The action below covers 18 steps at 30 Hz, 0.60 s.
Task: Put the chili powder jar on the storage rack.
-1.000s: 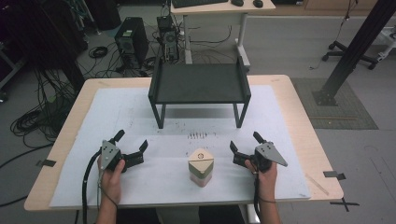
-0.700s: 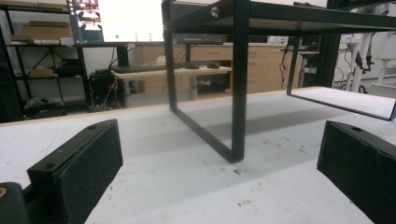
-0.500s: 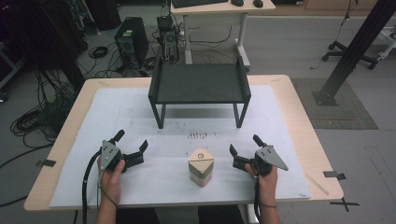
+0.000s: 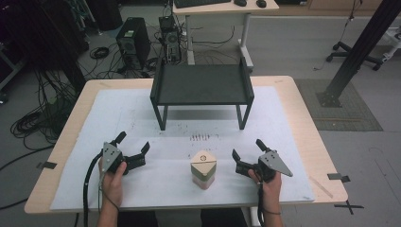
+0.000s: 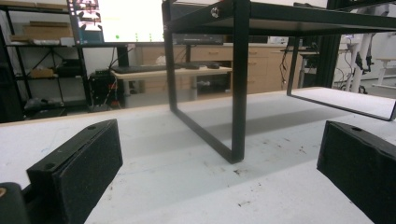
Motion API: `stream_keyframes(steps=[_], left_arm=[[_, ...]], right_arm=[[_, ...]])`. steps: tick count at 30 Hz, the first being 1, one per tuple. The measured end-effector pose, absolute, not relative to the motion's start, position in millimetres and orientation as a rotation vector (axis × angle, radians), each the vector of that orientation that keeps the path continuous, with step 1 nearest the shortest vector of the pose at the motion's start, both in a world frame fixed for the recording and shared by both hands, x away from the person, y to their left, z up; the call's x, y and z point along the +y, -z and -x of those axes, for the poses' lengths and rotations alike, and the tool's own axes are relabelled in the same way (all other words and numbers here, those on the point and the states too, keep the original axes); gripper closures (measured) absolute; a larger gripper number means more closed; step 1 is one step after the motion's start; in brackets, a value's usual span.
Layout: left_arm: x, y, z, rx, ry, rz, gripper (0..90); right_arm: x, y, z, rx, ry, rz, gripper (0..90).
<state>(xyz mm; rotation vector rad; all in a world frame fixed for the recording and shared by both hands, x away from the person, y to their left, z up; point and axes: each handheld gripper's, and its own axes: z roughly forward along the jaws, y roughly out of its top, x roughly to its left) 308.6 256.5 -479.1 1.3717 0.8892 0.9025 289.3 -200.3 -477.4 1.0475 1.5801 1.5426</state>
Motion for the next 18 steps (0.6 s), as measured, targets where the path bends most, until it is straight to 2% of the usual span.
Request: stream_keyframes(steps=[18], left_arm=[[256.4,479.2,-308.4,0.888,-0.904,-1.373,0.3]], right_arm=[[-197.7,477.6,-275.3,1.600,-1.575,-1.012,1.6]])
